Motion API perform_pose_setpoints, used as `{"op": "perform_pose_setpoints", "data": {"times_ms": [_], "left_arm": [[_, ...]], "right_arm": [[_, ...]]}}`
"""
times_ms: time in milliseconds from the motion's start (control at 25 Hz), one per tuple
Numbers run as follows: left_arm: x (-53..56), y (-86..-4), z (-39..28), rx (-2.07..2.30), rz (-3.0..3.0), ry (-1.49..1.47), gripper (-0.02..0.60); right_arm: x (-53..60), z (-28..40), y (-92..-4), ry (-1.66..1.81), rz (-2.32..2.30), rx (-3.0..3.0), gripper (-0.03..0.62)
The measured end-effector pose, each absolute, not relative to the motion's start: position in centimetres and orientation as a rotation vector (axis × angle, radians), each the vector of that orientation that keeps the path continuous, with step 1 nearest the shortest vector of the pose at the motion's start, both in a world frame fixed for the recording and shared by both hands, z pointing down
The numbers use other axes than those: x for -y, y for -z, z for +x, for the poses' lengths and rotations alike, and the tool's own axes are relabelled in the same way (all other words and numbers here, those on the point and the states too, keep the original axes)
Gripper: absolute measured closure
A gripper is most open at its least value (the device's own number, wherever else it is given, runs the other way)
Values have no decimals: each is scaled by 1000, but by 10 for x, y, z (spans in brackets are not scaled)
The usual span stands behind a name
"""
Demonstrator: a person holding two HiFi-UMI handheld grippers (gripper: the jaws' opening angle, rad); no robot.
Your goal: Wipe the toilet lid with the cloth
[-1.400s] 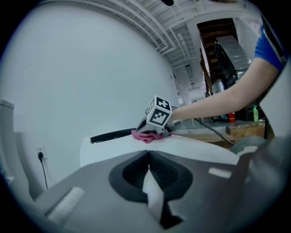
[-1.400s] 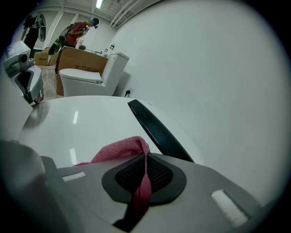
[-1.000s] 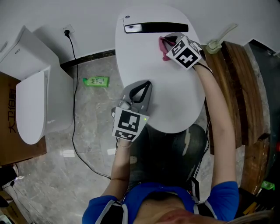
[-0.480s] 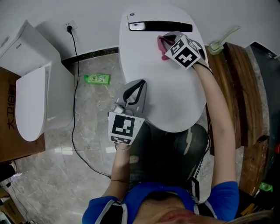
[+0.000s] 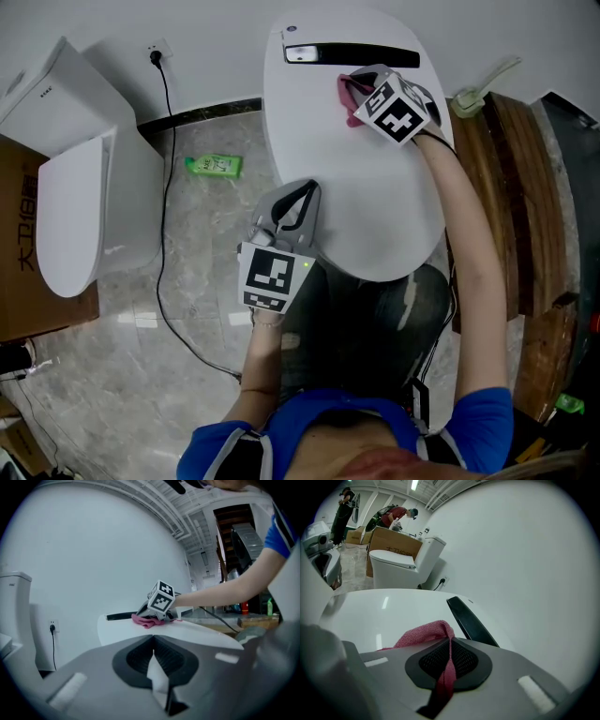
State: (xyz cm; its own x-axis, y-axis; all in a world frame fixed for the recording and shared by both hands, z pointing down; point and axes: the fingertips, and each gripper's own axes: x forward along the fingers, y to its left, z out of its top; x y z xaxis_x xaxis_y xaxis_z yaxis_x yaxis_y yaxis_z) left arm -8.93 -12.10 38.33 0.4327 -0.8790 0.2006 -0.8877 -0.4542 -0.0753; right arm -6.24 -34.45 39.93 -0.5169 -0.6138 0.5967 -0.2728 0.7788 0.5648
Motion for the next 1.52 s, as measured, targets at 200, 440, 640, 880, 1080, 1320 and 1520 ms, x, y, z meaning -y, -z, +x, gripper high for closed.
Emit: {"op": "perform_pose_setpoints", "data": {"times_ms": [200,440,640,880,1080,1320,1520], "left_arm": [[116,-388,-89,1617,2618,-361,580],[111,-390,-92,1616,2613,-377,580],[106,-393,-97,1617,2602,-386,578],[103,-395,-103,1609,2602,-393,580],[100,-395,-107,1610,2597,-393,580],[98,-396,-109,1604,2598,-392,580],[96,-397,-109,1596,2595,-398,580]], "right_arm": [[342,-67,-399,519,654,2125,600],[338,-80,-398,543,631,2132,600],[334,-93,-398,556,617,2136,600],[330,-106,-398,565,606,2140,600],[327,-114,-398,570,597,2141,600],[325,-122,-398,570,578,2139,600],[321,-133,-398,573,548,2135,600]]}}
